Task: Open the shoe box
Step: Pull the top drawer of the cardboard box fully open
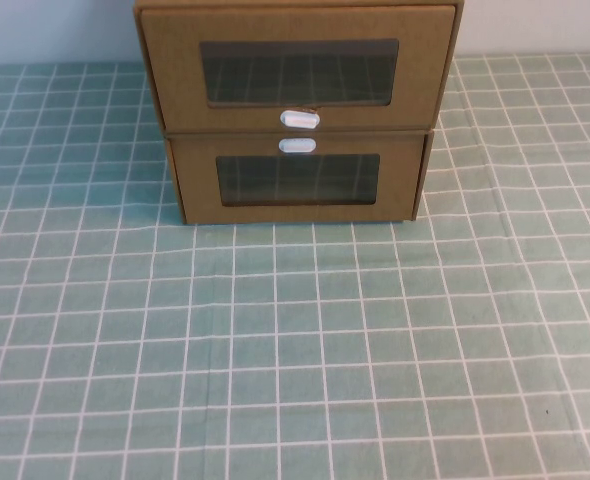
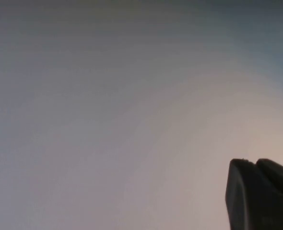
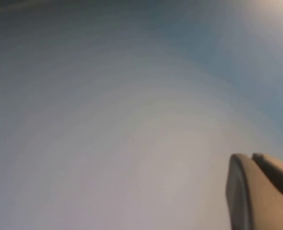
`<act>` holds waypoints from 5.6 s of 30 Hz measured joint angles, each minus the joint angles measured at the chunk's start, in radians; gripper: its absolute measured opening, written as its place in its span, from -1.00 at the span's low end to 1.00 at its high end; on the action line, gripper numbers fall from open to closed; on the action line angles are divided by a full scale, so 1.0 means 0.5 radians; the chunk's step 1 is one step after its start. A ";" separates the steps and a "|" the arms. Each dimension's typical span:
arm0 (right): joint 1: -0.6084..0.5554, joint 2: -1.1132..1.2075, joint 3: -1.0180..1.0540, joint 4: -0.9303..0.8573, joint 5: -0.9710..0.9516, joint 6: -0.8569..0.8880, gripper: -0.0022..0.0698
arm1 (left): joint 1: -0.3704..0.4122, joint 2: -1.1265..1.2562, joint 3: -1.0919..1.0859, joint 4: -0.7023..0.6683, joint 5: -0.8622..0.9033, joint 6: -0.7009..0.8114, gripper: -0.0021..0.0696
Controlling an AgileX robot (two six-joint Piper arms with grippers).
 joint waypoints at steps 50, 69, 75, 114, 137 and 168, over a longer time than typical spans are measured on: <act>0.823 2.491 -2.436 0.314 2.987 -1.046 -0.98 | -0.210 3.715 -4.119 -1.851 3.315 1.908 -0.96; 1.319 3.288 -2.452 -1.527 2.836 -0.767 -0.98 | -0.210 4.241 -4.418 -1.915 3.550 1.744 -0.96; 1.612 3.577 -2.475 -3.018 2.812 0.576 -0.98 | -0.210 4.241 -4.418 -1.917 3.562 1.695 -0.96; 1.399 4.073 -3.018 -3.399 2.687 1.122 -0.39 | -0.207 4.265 -4.418 -2.045 3.620 1.672 -0.96; 1.510 4.044 -2.962 -3.219 2.864 1.101 -0.89 | -0.214 4.295 -4.463 -1.852 3.667 1.326 -0.96; 2.075 3.531 -2.216 -2.811 3.132 1.467 -0.71 | -0.214 4.300 -4.463 -1.822 3.685 1.330 -0.96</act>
